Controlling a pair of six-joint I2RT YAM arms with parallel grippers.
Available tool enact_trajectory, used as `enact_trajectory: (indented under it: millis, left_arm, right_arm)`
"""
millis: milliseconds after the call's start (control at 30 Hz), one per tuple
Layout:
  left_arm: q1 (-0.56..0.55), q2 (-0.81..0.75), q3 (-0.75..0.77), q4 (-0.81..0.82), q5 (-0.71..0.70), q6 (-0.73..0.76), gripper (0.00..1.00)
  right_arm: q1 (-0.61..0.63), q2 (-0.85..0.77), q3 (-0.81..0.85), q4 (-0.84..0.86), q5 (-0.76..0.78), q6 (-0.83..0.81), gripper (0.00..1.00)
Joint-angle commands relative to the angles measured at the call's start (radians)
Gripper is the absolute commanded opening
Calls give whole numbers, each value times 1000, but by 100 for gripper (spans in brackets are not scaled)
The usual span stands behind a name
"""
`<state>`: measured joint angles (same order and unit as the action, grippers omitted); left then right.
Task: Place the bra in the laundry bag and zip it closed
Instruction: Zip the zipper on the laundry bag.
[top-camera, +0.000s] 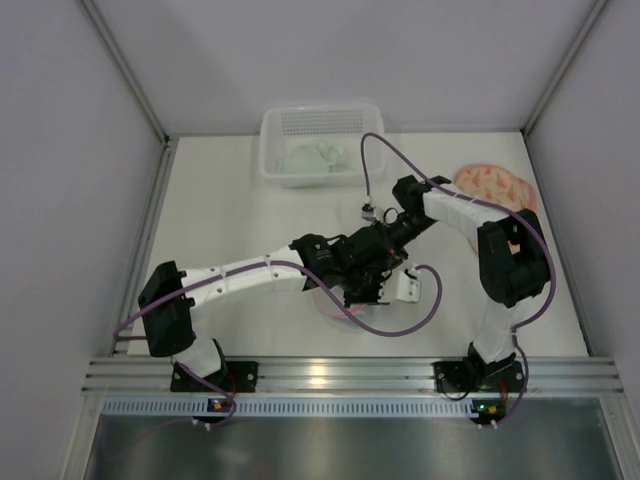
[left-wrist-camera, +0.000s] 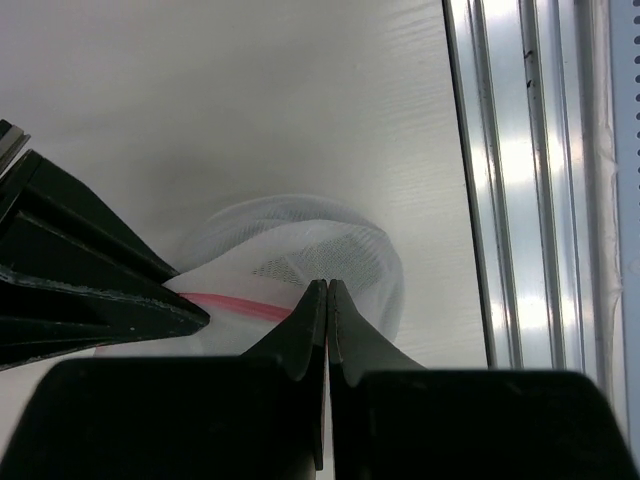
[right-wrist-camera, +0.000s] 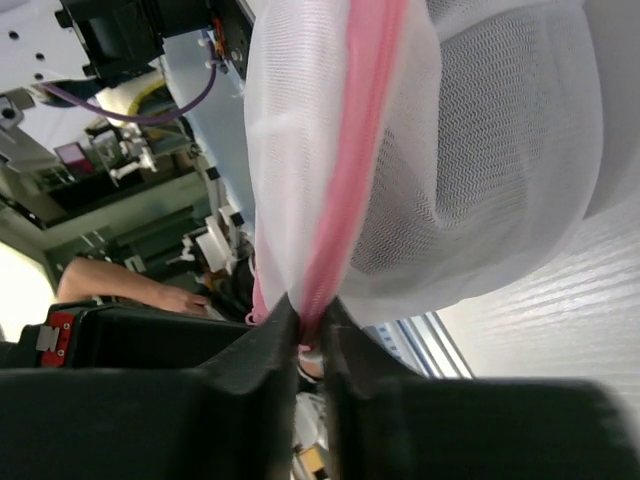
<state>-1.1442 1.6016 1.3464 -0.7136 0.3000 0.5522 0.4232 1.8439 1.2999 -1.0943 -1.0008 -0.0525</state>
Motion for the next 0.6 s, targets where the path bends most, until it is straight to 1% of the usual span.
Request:
enact_trajectory:
  millis: [0, 33, 167, 300, 400, 467, 500, 567]
  left_arm:
    - [1, -41, -22, 31, 60, 17, 0]
    - [1, -49, -32, 28, 79, 20, 0]
    - [-2, -94, -84, 0, 128, 32, 0]
    - [-14, -123, -127, -33, 177, 35, 0]
    - [-25, -135, -151, -40, 182, 23, 0]
    - [-25, -123, -148, -38, 151, -12, 0]
    - [-23, -114, -132, -38, 111, -47, 0]
    - [-8, -97, -118, -9, 94, -83, 0]
  right_arm:
    - [6, -23, 64, -7, -6, -33, 3]
    - [3, -22, 74, -21, -1, -41, 0]
    - [-21, 23, 162, -47, -15, -99, 0]
    - [-26, 83, 257, -56, 19, -141, 0]
    - [-24, 132, 331, -56, -1, -144, 0]
    - [-23, 153, 375, -47, -6, -133, 1]
    - [-23, 158, 384, -33, 8, -127, 10]
    - [-24, 152, 391, -24, 17, -109, 35]
